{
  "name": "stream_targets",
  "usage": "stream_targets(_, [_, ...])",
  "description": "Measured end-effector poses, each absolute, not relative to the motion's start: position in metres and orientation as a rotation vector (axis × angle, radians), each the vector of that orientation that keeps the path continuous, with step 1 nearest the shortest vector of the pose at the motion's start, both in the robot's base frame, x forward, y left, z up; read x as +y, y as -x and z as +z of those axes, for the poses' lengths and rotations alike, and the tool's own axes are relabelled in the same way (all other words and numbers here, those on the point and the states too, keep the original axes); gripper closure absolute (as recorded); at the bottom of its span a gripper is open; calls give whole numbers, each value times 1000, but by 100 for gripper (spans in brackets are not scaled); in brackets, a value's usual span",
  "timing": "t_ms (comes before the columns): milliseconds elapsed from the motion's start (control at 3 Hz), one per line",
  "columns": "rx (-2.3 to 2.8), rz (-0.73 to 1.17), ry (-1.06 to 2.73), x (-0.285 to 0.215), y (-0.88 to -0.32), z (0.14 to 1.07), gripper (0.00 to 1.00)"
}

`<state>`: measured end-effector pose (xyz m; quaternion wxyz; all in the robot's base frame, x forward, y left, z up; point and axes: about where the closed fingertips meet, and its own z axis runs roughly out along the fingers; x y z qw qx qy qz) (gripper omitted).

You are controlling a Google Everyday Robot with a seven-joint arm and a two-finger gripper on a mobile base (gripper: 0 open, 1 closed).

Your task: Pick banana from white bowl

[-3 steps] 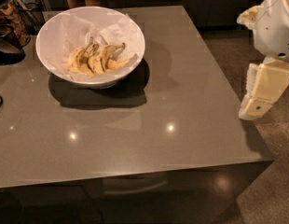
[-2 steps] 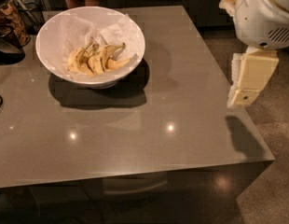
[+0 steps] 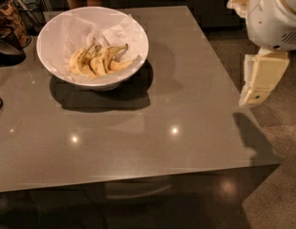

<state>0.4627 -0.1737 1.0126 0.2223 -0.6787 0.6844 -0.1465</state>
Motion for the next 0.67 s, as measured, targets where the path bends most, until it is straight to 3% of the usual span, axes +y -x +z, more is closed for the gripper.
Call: stream_targets(667, [1602,-393,1907,-217,-556,980,0])
